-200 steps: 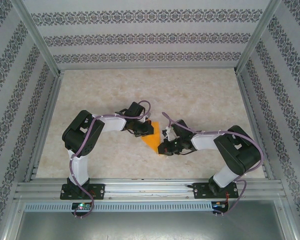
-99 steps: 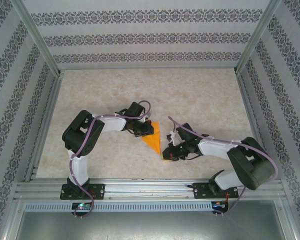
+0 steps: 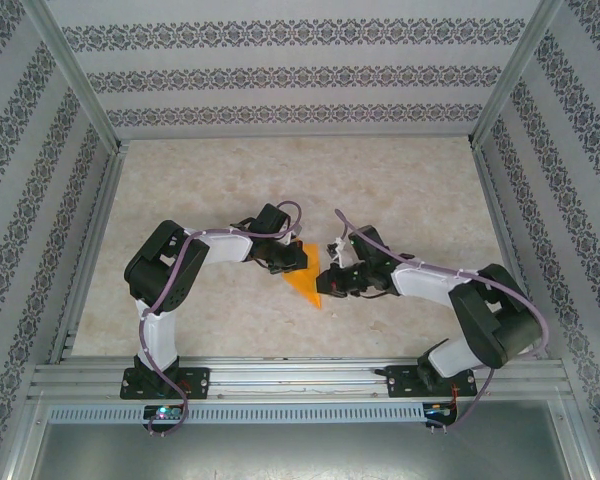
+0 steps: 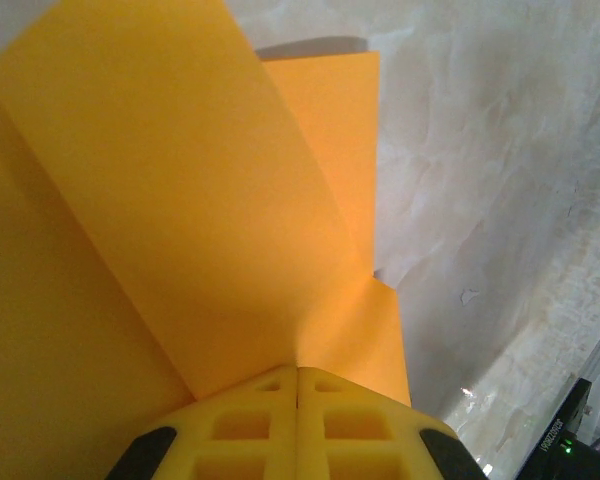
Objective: Fold a paper plane with a square sheet of paper (fold left side to right side)
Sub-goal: Fourth fold the wing at the center of the table.
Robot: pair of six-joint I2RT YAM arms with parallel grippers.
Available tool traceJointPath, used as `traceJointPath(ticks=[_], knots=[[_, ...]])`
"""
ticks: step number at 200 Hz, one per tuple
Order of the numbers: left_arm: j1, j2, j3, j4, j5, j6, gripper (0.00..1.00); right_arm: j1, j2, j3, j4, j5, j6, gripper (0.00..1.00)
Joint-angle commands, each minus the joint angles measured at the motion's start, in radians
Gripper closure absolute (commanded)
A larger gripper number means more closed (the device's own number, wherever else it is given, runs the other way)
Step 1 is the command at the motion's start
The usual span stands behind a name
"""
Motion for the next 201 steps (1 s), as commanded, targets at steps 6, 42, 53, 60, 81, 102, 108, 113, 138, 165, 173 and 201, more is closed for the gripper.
traceJointPath(ticks=[6, 42, 53, 60, 81, 102, 108, 113, 138, 165, 173, 201], knots=[[0.008, 0.038, -0.024, -0.073, -0.098, 0.015, 1.0, 0.01, 0.064, 0.043, 0.052, 0.058, 0.009, 1.0], [0.007, 0.036, -0.019, -0.078, -0.098, 0.017, 1.0, 0.013, 0.137, 0.052, 0.039, 0.083, -0.006, 1.0], [0.006, 0.037, -0.02, -0.079, -0.099, 0.018, 1.0, 0.014, 0.149, 0.05, 0.034, 0.091, -0.01, 1.0], [0.007, 0.037, -0.019, -0.081, -0.098, 0.018, 1.0, 0.015, 0.157, 0.049, 0.026, 0.097, -0.013, 1.0], [0.008, 0.036, -0.014, -0.086, -0.099, 0.022, 1.0, 0.019, 0.176, 0.049, 0.013, 0.108, -0.022, 1.0], [0.007, 0.036, -0.012, -0.086, -0.1, 0.02, 1.0, 0.021, 0.189, 0.05, -0.009, 0.122, -0.032, 1.0], [0.007, 0.035, -0.012, -0.086, -0.1, 0.021, 1.0, 0.024, 0.191, 0.05, -0.019, 0.128, -0.037, 1.0], [0.008, 0.034, -0.011, -0.086, -0.1, 0.019, 1.0, 0.024, 0.192, 0.051, -0.028, 0.136, -0.041, 1.0], [0.008, 0.023, -0.009, -0.081, -0.101, 0.019, 0.99, 0.025, 0.195, 0.053, -0.072, 0.163, -0.057, 1.0], [0.008, -0.011, -0.006, -0.042, -0.078, 0.014, 0.95, 0.028, 0.203, 0.054, -0.125, 0.214, -0.08, 1.0], [0.009, -0.025, -0.004, -0.028, -0.072, 0.01, 0.93, 0.03, 0.208, 0.056, -0.137, 0.23, -0.084, 1.0], [0.008, -0.088, -0.016, 0.02, -0.052, 0.005, 0.89, 0.034, 0.224, 0.061, -0.173, 0.282, -0.095, 1.0]])
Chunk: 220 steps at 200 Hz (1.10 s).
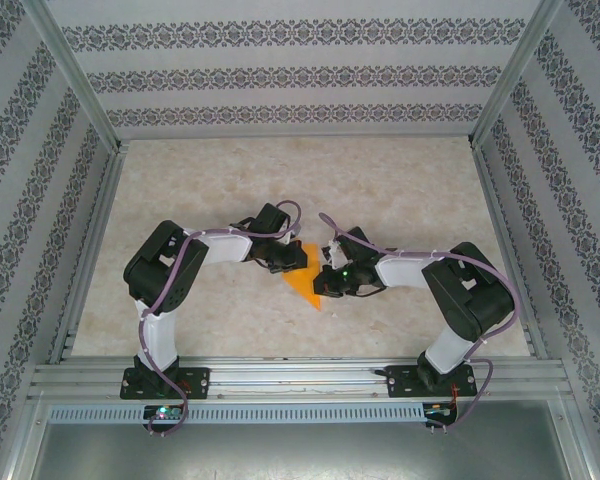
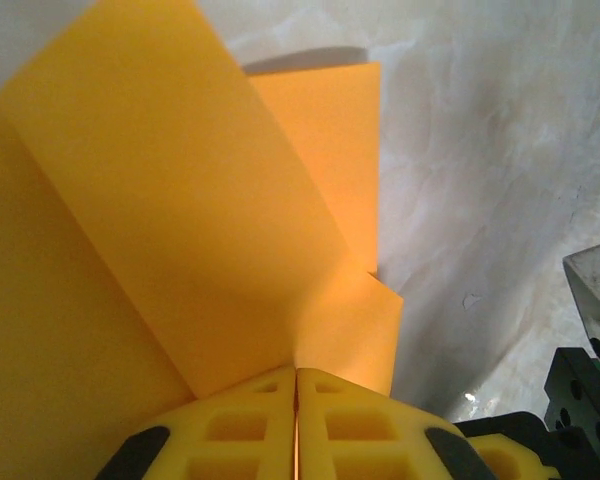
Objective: Fold a paper plane with a square sheet of paper (fold left side to right side)
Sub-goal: Fourth fold the wing at the center of the table.
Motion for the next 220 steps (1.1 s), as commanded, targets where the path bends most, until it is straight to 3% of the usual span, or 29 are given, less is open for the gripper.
traceJointPath(ticks=[1, 36, 70, 176, 220], knots=[[0.007, -0.076, -0.016, 0.022, -0.035, 0.005, 0.89, 0.014, 0.053, -0.012, -0.13, 0.146, -0.039, 1.0], [0.007, -0.148, -0.077, 0.063, -0.02, -0.002, 0.89, 0.017, 0.071, -0.006, -0.156, 0.186, -0.047, 1.0], [-0.007, -0.177, -0.158, 0.134, 0.017, -0.044, 0.95, 0.024, 0.076, 0.008, -0.197, 0.227, -0.065, 1.0], [-0.07, -0.078, -0.145, 0.236, 0.042, -0.095, 0.98, 0.045, 0.099, 0.033, -0.242, 0.277, -0.073, 1.0], [-0.07, -0.052, -0.126, 0.184, 0.004, -0.064, 0.98, 0.053, 0.109, 0.047, -0.28, 0.303, -0.086, 1.0]])
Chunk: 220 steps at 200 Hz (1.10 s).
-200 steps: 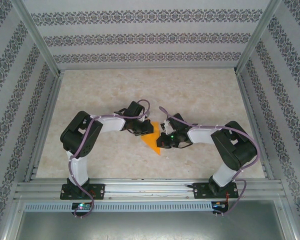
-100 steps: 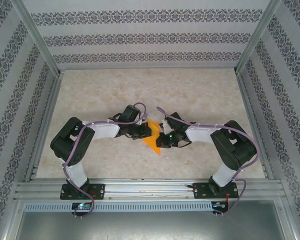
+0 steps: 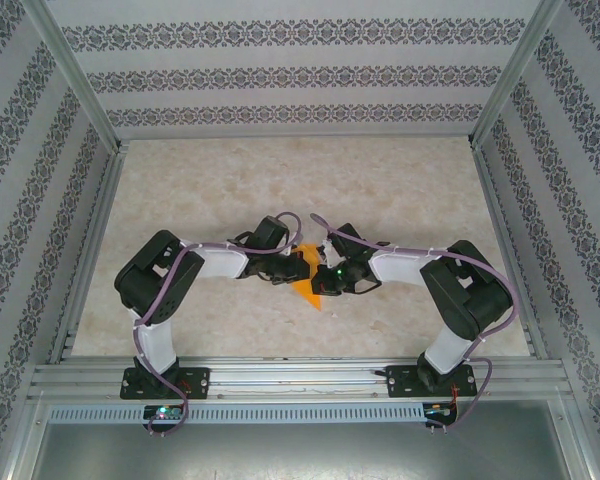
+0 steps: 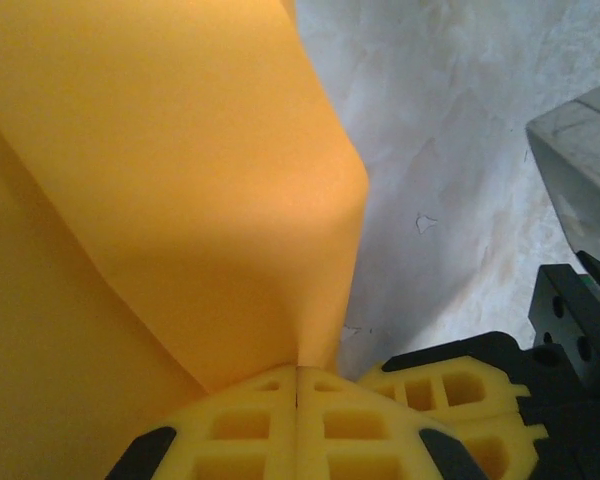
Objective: Fold a paper plane with a square sheet of paper (fold left side to right side)
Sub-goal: Fourth fold the wing at the center of the table.
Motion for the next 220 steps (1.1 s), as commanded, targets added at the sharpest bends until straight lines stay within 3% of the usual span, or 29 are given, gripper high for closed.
traceJointPath(ticks=[1, 81, 220], knots=[[-0.008, 0.025, 0.035, -0.006, -0.024, 0.018, 0.98, 0.009, 0.09, -0.04, -0.135, 0.214, -0.035, 1.0], [0.022, 0.068, 0.041, -0.069, -0.085, 0.045, 1.0, 0.024, 0.108, -0.019, -0.201, 0.255, -0.058, 1.0], [0.148, 0.099, 0.097, -0.089, -0.076, 0.121, 1.0, 0.033, 0.134, -0.015, -0.214, 0.235, -0.064, 1.0]])
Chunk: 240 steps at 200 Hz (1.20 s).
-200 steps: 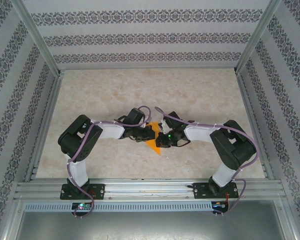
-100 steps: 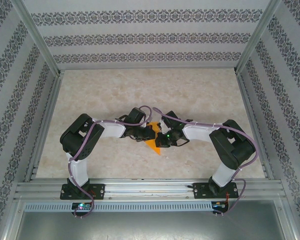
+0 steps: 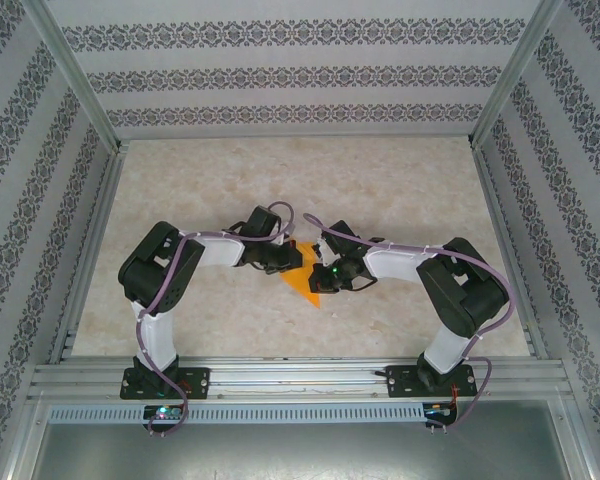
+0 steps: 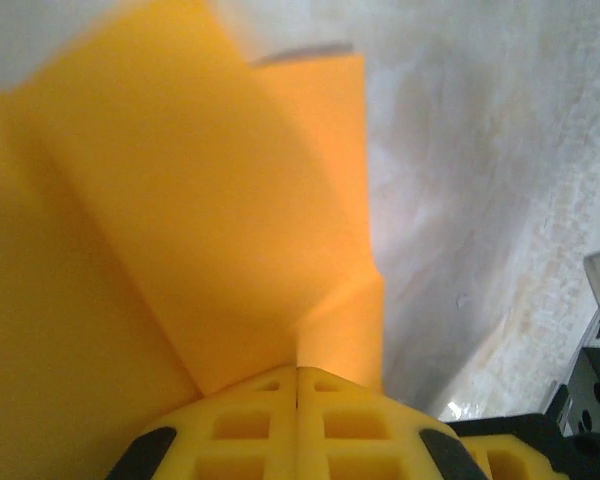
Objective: Fold a paper plane with a square sheet of paper (fold left side to right side)
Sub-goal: Fourth fold the wing at the center of the table.
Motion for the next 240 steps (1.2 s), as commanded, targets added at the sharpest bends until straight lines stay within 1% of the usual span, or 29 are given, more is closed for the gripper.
traceJointPath(ticks=[1, 115, 155, 240], knots=[[0.043, 0.038, 0.027, -0.044, -0.093, 0.053, 1.0, 0.012, 0.103, -0.068, -0.154, 0.184, -0.02, 1.0], [0.132, 0.106, 0.119, -0.085, -0.089, 0.108, 1.0, 0.02, 0.112, -0.069, -0.163, 0.175, -0.023, 1.0], [0.157, 0.133, 0.159, -0.095, -0.088, 0.114, 0.97, 0.022, 0.118, -0.068, -0.162, 0.173, -0.022, 1.0], [0.208, 0.182, 0.237, -0.122, -0.083, 0.13, 0.97, 0.024, 0.126, -0.066, -0.163, 0.171, -0.021, 1.0]])
